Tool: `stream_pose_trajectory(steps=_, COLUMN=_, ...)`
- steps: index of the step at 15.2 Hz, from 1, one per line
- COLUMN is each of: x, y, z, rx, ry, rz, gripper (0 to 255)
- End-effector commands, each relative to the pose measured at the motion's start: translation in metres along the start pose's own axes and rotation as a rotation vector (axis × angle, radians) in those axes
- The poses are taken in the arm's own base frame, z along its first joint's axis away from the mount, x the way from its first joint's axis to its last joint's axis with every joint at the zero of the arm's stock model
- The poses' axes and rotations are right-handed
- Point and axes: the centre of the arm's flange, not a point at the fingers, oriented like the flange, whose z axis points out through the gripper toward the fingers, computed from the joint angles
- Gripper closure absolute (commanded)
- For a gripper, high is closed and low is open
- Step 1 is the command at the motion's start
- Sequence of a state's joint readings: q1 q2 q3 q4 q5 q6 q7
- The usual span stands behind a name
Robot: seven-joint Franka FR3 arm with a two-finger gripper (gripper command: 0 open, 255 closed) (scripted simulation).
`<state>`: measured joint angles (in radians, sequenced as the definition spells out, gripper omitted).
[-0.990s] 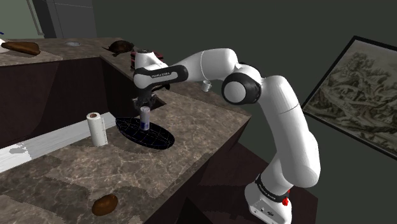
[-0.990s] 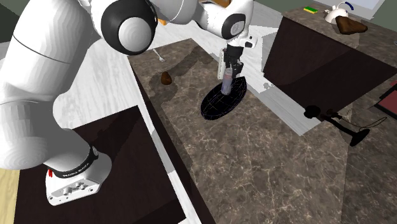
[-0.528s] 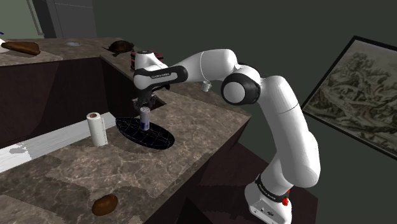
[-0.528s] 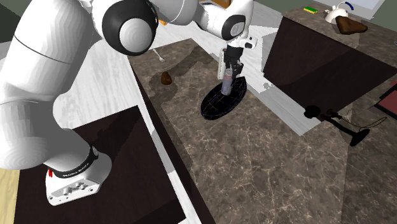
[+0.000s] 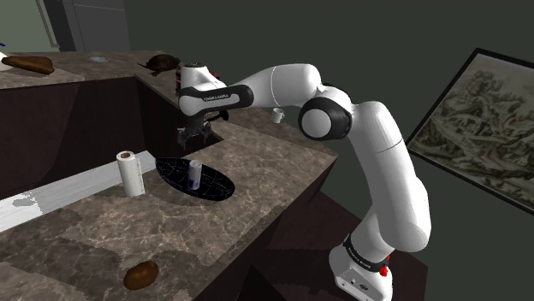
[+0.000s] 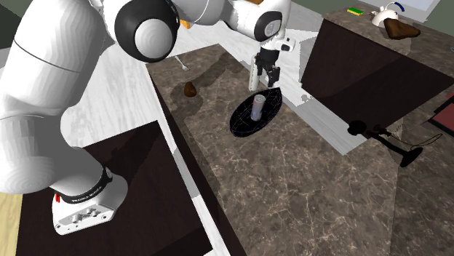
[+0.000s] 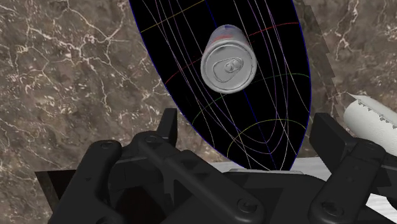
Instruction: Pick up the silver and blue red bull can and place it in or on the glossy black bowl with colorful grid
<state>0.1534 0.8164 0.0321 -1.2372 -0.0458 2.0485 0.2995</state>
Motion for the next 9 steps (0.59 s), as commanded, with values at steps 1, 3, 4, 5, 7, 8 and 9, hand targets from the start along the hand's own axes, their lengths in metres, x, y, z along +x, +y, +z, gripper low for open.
stream_pose_trajectory(steps=1, x=-0.001, y=0.001, z=-0.024, rx=0.000, ry=0.000, rz=0.000, gripper=0)
stream_pose_trajectory(steps=3, x=-0.001, y=0.001, z=-0.035, rx=0.000, ry=0.000, rz=0.000, gripper=0)
stream_pose_trajectory(steps=4, x=-0.001, y=0.001, z=-0.035, rx=0.000, ry=0.000, rz=0.000, gripper=0)
stream_pose_trajectory(steps=5, x=-0.001, y=0.001, z=-0.035, rx=0.000, ry=0.000, rz=0.000, gripper=0)
stream_pose_trajectory(steps=7, x=-0.001, y=0.001, z=-0.035, rx=0.000, ry=0.000, rz=0.000, gripper=0)
stream_pose_trajectory(steps=8, x=-0.001, y=0.001, z=-0.035, rx=0.000, ry=0.000, rz=0.000, gripper=0)
stream_pose_trajectory(steps=9, x=-0.001, y=0.001, z=-0.035, rx=0.000, ry=0.000, rz=0.000, gripper=0)
